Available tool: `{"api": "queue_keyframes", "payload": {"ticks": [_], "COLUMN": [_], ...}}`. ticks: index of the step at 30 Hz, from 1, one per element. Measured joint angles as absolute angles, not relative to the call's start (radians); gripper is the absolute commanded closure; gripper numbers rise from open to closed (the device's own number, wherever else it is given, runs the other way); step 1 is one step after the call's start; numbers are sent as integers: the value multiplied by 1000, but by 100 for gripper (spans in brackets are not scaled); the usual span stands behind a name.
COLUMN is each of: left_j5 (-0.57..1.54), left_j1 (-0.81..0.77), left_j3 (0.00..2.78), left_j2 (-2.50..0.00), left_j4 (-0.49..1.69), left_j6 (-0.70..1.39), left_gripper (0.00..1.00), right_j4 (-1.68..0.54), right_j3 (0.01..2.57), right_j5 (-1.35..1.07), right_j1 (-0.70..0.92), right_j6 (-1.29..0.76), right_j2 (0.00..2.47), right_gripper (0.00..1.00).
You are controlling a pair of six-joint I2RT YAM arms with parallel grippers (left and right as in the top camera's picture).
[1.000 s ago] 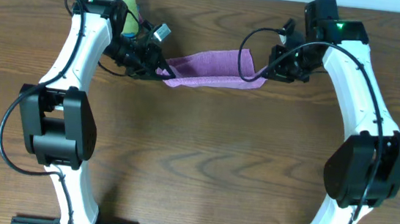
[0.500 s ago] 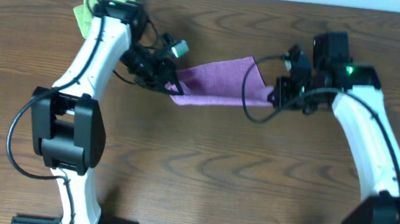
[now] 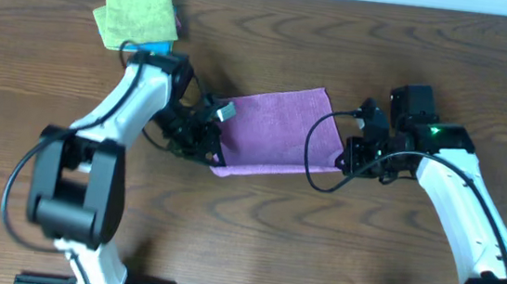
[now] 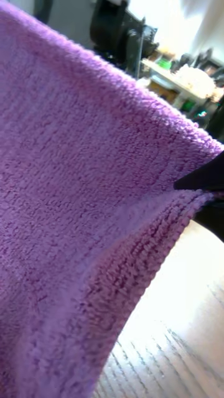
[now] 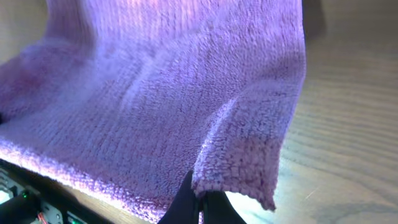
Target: Fold the cloth
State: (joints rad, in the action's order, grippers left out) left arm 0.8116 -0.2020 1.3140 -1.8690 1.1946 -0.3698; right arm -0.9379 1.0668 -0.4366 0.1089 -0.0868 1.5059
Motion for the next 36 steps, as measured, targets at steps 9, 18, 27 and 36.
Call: {"api": "queue_keyframes", "payload": {"ticks": [9, 18, 27, 36], "left_j5": [836, 793, 606, 451], "left_j1": [-204, -204, -204, -204], "left_j3": [963, 892, 892, 892], "left_j2": [-1647, -1521, -1513, -1522], "left_j4": [952, 741, 553, 358], "left_j6": [-167, 47, 288, 412], "left_gripper": [94, 94, 94, 94], "right_j4": [-939, -760, -506, -290], "right_j3": [979, 971, 971, 971], "right_j5": [-465, -469, -436, -427], "right_j1": [109, 109, 162, 170], "right_j6": [-87, -88, -128, -165], "right_j2": [1504, 1504, 1540, 1651], "right_gripper": [99, 99, 99, 99]}}
